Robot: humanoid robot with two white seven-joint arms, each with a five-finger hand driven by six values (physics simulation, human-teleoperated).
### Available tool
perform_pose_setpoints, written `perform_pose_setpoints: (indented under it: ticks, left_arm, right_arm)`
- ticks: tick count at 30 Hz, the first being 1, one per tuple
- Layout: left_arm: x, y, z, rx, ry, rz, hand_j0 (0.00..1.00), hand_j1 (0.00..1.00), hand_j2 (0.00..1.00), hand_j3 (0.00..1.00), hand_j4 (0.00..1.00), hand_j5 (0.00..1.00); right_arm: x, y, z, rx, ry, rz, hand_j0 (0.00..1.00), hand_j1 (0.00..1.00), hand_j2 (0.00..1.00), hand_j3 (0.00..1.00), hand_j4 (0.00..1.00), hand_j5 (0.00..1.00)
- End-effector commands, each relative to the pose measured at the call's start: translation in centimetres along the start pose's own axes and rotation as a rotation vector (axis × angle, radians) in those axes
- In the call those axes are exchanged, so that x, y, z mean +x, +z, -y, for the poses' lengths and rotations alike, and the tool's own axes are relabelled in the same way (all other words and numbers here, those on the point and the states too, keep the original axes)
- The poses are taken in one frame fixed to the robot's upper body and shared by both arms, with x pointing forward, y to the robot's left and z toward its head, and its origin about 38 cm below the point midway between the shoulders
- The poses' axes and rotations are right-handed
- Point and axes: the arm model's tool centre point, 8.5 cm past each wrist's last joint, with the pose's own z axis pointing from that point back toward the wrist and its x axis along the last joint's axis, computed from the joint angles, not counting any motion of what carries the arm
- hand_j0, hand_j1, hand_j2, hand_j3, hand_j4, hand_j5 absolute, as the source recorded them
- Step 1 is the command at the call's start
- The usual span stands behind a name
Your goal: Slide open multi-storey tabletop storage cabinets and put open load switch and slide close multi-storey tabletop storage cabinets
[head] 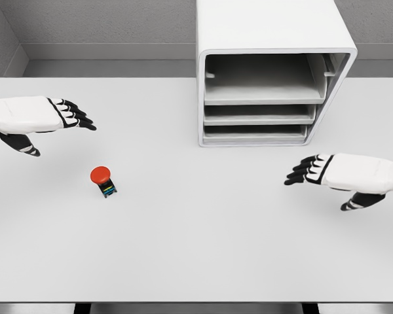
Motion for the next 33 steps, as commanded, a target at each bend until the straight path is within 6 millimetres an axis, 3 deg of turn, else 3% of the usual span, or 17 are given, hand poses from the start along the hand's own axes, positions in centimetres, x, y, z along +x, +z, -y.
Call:
perform_pose_setpoints:
  ticks: [1,5,11,15,19,22,25,33]
  left_arm:
    - [0.0,0.1,0.0,0.003,0.005,-0.001,1.00,1.00,1.00,1.00,1.00,1.00]
    - [0.0,0.1,0.0,0.002,0.004,-0.002,1.00,1.00,1.00,1.00,1.00,1.00]
    - [0.0,0.1,0.0,0.001,0.004,-0.002,1.00,1.00,1.00,1.00,1.00,1.00]
    - [0.0,0.1,0.0,0.003,0.005,-0.001,1.00,1.00,1.00,1.00,1.00,1.00]
    - [-0.1,0.1,0.1,0.002,0.007,-0.002,1.00,1.00,1.00,1.00,1.00,1.00]
    - [1.0,-1.3,0.7,-0.016,0.011,0.042,1.00,1.00,1.00,1.00,1.00,1.00]
    - [3.2,-4.9,2.6,-0.037,0.038,0.129,1.00,1.00,1.00,1.00,1.00,1.00]
    - [3.5,-5.5,3.7,-0.063,0.044,0.138,1.00,1.00,1.00,1.00,1.00,1.00]
  right_arm:
    - [0.0,-0.1,-0.1,-0.002,-0.008,0.004,1.00,1.00,1.00,1.00,1.00,1.00]
    - [0.0,0.0,0.6,-0.016,0.004,0.000,1.00,1.00,1.00,1.00,1.00,1.00]
    - [0.3,-1.2,6.0,-0.154,0.100,0.034,1.00,1.00,1.00,1.00,1.00,1.00]
    - [0.7,-1.9,8.5,-0.218,0.139,0.059,1.00,1.00,1.00,1.00,1.00,1.00]
    - [1.0,-4.0,10.2,-0.227,0.166,0.100,1.00,1.00,1.00,1.00,1.00,1.00]
    - [1.0,-4.8,10.5,-0.227,0.170,0.110,1.00,1.00,1.00,1.00,1.00,1.00]
    - [0.0,-5.5,11.0,-0.230,0.154,0.101,1.00,1.00,1.00,1.00,1.00,1.00]
    - [-2.0,-7.4,12.4,-0.251,0.111,0.087,1.00,1.00,1.00,1.00,1.00,1.00]
